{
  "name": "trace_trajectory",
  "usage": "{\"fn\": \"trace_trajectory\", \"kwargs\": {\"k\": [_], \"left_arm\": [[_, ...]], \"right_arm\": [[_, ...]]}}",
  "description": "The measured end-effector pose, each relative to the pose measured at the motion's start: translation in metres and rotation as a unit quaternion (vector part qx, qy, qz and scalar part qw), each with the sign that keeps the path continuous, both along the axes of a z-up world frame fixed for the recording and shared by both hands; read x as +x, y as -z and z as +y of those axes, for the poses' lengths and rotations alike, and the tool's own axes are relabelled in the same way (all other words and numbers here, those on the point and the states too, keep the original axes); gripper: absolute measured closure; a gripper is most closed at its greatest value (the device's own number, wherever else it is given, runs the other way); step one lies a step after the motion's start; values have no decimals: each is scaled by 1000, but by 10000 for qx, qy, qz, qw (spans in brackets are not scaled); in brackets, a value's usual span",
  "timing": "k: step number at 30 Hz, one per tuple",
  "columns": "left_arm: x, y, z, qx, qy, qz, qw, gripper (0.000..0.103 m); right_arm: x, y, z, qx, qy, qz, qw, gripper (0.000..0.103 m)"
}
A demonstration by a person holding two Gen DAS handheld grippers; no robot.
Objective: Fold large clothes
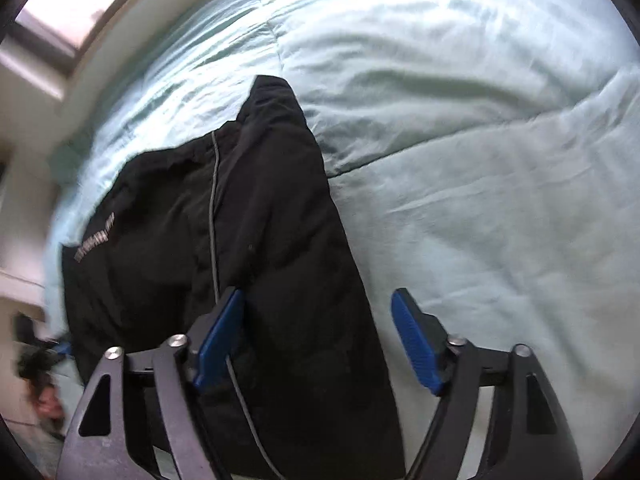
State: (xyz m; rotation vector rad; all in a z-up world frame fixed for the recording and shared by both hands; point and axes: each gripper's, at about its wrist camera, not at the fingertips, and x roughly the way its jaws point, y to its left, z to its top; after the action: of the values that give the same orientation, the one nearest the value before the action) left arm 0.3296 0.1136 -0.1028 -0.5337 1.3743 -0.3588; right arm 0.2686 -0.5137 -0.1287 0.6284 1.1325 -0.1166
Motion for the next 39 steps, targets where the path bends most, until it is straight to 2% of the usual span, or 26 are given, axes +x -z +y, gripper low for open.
{"fn": "trace_trajectory", "kwargs": {"k": [3,6,10,12,14,16,18,22,26,32,35,37,39], "left_arm": [[7,12,-8,-30,110,155,9998,46],[9,18,-18,-19,277,222,9994,46],[13,24,-28,-38,391,239,9989,46],[16,30,-27,-220,331,294,9988,46],[19,37,-23,-442,242,337,9982,45],[22,46,-21,-643,149,449,9968,40],[24,53,-22,-764,79,503,9958,32],[25,60,-22,-1095,-45,431,9930,32],[26,63,-21,-1258,-58,496,9908,32],[28,61,-19,-1423,50,543,9883,32],[32,68,-25,-1478,38,559,9874,32],[33,70,-29,-1470,41,528,9877,32],[35,73,-36,-1477,34,495,9878,32]], "right_arm": [[5,11,-4,359,-107,-32,9993,22],[10,11,0,503,-346,-40,9981,22],[15,6,10,151,-608,-45,9980,21],[21,16,9,237,-593,27,9980,18],[28,30,2,573,-449,1,9973,14],[32,42,-5,839,-308,-38,9960,4],[37,57,-11,1261,-180,-10,9919,1],[38,63,-11,1646,-196,-66,9861,1],[34,63,-11,2022,-281,-61,9789,2],[26,43,-7,1917,-466,-279,9800,2],[35,55,7,1582,-715,32,9848,2],[42,70,13,1694,-721,141,9828,2],[47,75,14,1803,-663,10,9814,4]]}}
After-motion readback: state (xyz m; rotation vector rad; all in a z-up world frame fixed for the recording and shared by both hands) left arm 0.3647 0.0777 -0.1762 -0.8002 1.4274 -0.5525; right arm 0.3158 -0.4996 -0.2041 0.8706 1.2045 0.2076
